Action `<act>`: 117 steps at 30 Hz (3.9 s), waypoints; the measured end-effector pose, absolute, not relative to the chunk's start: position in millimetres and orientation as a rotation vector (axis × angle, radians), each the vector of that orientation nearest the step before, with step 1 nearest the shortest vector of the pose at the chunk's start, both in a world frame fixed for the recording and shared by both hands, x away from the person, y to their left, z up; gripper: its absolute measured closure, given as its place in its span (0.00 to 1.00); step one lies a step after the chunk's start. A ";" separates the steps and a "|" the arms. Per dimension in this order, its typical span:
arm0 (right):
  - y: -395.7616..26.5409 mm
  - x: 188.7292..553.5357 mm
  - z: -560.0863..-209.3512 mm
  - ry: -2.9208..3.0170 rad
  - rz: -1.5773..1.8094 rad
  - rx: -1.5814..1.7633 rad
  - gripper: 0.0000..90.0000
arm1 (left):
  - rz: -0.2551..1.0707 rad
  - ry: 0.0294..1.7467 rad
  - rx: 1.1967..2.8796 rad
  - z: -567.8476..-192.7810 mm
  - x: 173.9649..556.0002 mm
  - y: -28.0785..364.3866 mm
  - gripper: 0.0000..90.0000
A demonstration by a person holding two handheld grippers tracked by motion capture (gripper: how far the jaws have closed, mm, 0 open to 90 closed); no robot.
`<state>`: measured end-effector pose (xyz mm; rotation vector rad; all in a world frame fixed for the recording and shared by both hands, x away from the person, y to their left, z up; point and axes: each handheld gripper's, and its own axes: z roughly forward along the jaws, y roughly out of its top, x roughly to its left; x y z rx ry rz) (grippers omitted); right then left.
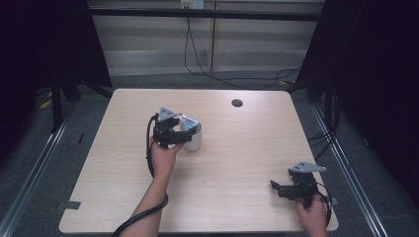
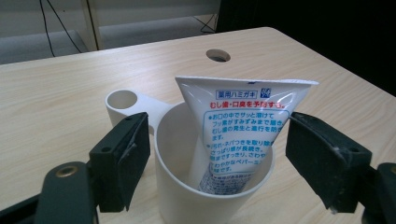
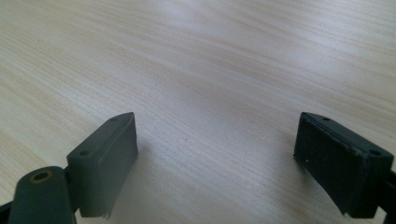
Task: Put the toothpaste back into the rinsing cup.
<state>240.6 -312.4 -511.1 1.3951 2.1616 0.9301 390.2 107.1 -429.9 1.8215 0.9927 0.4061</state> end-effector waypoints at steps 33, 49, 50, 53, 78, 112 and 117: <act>-312.4 240.5 -511.0 2.162 0.931 1.396 0.14 | 0.332 1.008 1.834 -429.6 380.7 119.1 0.16; -312.4 240.6 -511.0 2.162 0.930 1.395 0.14 | 0.300 0.992 1.860 -434.9 373.1 124.3 0.15; -312.4 240.5 -511.0 2.162 0.931 1.396 0.14 | 0.301 0.991 1.862 -435.4 372.5 125.0 0.15; -312.4 240.6 -511.0 2.162 0.931 1.395 0.14 | 0.305 0.988 1.877 -436.9 370.5 127.6 0.15; -312.4 240.6 -511.1 2.162 0.931 1.395 0.14 | 0.283 0.986 1.903 -457.4 354.9 153.2 0.15; -312.4 240.5 -511.0 2.162 0.930 1.396 0.14 | 0.282 1.086 1.940 -502.5 331.8 198.8 0.15; -312.4 240.6 -511.0 2.162 0.930 1.395 0.14 | 0.296 1.094 1.956 -505.9 328.0 204.6 0.15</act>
